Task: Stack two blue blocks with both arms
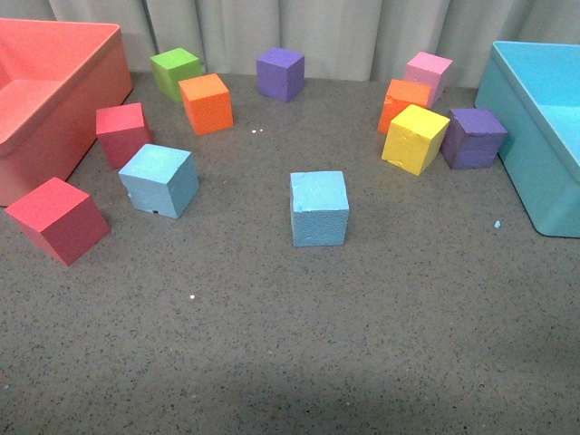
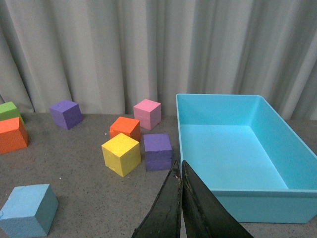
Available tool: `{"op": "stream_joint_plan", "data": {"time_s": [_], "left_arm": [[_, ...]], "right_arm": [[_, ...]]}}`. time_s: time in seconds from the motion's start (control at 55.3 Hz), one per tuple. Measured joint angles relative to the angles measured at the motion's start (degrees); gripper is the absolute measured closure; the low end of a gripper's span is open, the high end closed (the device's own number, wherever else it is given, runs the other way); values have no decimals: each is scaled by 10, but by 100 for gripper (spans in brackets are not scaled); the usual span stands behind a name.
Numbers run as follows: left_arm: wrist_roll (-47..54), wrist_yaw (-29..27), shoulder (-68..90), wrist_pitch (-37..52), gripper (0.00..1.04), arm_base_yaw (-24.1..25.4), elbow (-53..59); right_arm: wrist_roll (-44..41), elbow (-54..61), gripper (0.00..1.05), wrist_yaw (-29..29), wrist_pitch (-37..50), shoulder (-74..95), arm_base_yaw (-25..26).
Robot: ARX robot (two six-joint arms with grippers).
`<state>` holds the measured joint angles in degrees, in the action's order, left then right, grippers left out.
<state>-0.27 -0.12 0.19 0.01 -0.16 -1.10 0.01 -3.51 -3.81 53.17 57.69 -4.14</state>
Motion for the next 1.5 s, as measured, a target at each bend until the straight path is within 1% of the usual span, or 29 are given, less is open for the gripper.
{"op": "stream_joint_plan", "data": {"time_s": [0.018, 0.054, 0.181, 0.488, 1.157, 1.5], "left_arm": [[0, 0, 0, 0, 7, 0, 0], [0, 0, 0, 0, 7, 0, 0], [0, 0, 0, 0, 7, 0, 0], [0, 0, 0, 0, 7, 0, 0], [0, 0, 0, 0, 7, 0, 0], [0, 0, 0, 0, 7, 0, 0]], "right_arm": [[0, 2, 104, 16, -8, -10, 9], [0, 6, 104, 31, -19, -24, 21], [0, 17, 104, 34, -64, -82, 39], [0, 30, 104, 37, -170, -205, 40], [0, 33, 104, 37, -369, -416, 40], [0, 33, 104, 37, -430, -478, 40]]}}
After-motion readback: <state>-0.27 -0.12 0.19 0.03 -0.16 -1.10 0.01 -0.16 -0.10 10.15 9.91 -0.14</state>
